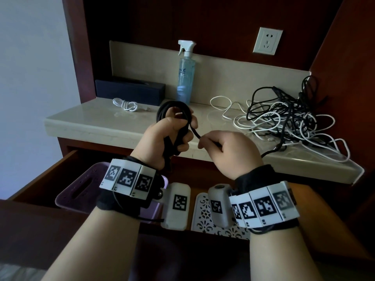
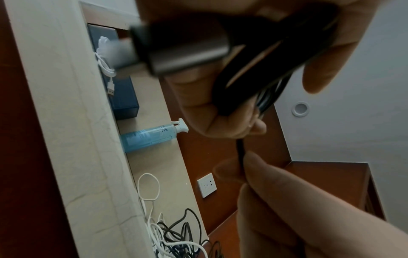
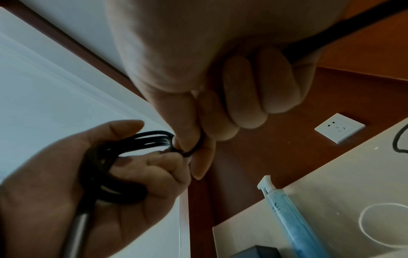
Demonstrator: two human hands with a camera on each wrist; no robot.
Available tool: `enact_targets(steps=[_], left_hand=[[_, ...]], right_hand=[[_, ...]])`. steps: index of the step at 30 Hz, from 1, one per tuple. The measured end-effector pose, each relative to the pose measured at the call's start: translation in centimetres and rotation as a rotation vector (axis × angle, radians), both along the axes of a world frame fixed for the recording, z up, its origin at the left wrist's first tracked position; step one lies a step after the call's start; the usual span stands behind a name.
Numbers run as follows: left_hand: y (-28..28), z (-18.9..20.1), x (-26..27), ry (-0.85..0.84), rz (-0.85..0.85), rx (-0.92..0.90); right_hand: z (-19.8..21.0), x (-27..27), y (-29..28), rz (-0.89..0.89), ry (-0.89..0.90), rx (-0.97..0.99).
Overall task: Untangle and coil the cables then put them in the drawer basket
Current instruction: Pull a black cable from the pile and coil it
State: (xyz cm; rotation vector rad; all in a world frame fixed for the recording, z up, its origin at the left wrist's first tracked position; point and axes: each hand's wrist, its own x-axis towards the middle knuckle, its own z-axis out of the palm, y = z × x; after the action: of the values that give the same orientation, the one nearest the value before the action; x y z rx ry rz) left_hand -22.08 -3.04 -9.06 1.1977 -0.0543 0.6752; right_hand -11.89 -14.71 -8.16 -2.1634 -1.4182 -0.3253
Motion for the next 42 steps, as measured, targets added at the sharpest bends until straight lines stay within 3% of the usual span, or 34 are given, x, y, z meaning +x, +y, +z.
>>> enact_targets(steps=[4,9,15,19,26,29,33,37,42], left_hand=[[0.4,0.6,0.1,-0.019,0.132,-0.054],[1.9,0.7,-0.4,0.093,0.348,-0.052],[1.5,1.3,0.8,-0.025,0.259,-0.322],[1.6,1.1,1.7,0.057,0.338,-0.181],[1.0,0.3,2.6,0.238,0.334,0.171],[1.3,0.3,2.6,0.262,0.334,0.200],[2.0,0.9,2.3,0.238,0.299,0.118],[1.4,0.9,3.3,0.324,0.349,0.191],[-0.2,0.5,4.1,0.379,0.212,0.203]], right_hand=[[-0.1,0.9,-0.5,0.011,0.034,-0.035],[0.1,2.8,-2.9,-0.032,-0.002,0.104],[0.4,1.3,-2.4,0.096,-0.123,0.093],[0.5,0.9,-2.1,0.205,-0.139,0.012],[2.0,1.3,-1.9,0.287,-0.067,0.138],[3.0,1.9,-2.7,0.279,0.005,0.069],[3.9,4.5,-4.7,0.103,-0.080,-0.065],[3.7,4.4,-3.0,0.327,0.015,0.178],[4.2,4.8,-1.1,0.302,-0.059,0.358]])
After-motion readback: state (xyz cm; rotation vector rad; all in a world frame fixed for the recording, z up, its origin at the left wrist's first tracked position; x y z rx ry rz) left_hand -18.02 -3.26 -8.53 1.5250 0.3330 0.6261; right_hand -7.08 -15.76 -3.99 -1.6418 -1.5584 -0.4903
